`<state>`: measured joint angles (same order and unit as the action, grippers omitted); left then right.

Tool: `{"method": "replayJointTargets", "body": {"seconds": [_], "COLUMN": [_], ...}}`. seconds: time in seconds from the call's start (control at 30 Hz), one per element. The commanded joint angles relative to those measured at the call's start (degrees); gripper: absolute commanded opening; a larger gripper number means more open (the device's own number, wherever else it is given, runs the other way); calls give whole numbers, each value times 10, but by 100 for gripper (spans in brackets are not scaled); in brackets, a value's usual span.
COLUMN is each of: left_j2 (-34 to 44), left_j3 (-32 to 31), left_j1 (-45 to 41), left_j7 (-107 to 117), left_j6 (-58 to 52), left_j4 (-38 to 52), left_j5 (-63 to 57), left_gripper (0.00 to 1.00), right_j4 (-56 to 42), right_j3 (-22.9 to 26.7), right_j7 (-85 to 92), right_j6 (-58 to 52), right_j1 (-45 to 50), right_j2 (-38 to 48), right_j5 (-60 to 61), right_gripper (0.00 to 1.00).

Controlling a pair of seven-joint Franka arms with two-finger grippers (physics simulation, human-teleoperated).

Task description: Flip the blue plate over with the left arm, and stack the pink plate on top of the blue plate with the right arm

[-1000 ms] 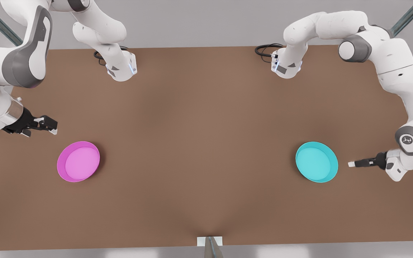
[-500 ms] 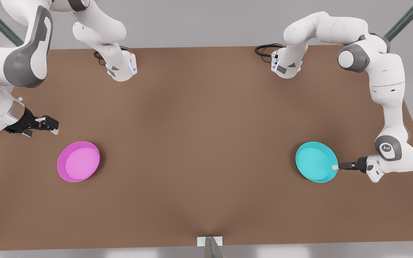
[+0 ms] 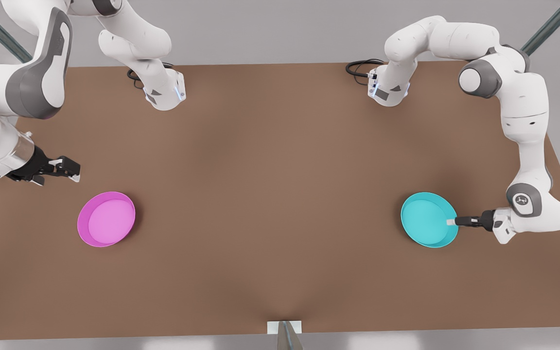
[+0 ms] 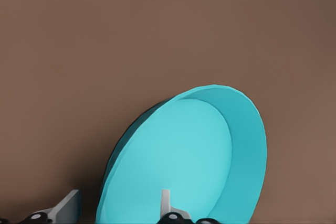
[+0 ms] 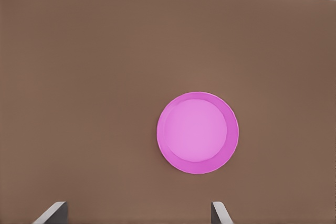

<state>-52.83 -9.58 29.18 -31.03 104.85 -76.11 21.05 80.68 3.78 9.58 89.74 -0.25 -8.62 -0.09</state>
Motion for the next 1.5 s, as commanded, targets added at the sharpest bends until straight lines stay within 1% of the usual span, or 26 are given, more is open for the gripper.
{"method": "replayJointTargets", "body": {"seconds": [0.0,0.3,0.37,0.43,0.47,0.5,0.7,0.77,0.8,0.97,1.03,1.23,1.3,1.37,1.4,1.47], "left_j2": [0,-5,-6,-10,-10,-10,-12,-13,-13,-17,-18,-17,-18,-18,-18,-18], "left_j3": [0,0,0,0,0,0,1,1,2,2,2,2,3,3,3,3], "left_j1": [0,0,0,0,0,0,0,0,0,0,0,0,0,0,0,0], "left_j7": [0,2,2,1,1,0,0,0,0,0,0,-1,-1,-1,-1,-1], "left_j6": [0,5,4,2,2,2,7,7,7,7,7,5,5,6,6,5], "left_j4": [0,-2,-2,-2,-2,-2,-2,-2,-2,-2,-2,-2,-1,-2,-2,-1], "left_j5": [2,4,4,4,3,3,3,3,3,3,3,2,1,1,1,0], "left_gripper": [66,64,61,52,50,49,49,47,47,46,44,44,41,40,38,37], "right_j4": [0,0,0,0,-1,-1,-2,-3,-3,-17,-21,-21,-21,-20,-19,-20], "right_j3": [0,0,0,0,0,0,-1,-1,-7,-8,-9,-9,-9,-8,-8,-9], "right_j7": [0,0,0,0,0,0,1,0,0,0,-1,0,1,3,3,2], "right_j6": [0,1,1,1,1,1,4,4,4,4,5,4,4,4,4,-1], "right_j1": [0,-1,-1,-1,-1,0,-1,0,-1,-1,-1,-1,-1,-1,-1,-1], "right_j2": [0,0,0,0,0,0,0,-3,-3,-15,-15,-15,-15,-15,-15,-15], "right_j5": [0,1,1,1,1,1,1,2,2,1,1,1,1,1,0,1], "right_gripper": [100,100,100,100,100,100,100,100,100,100,100,100,100,100,100,100]}}
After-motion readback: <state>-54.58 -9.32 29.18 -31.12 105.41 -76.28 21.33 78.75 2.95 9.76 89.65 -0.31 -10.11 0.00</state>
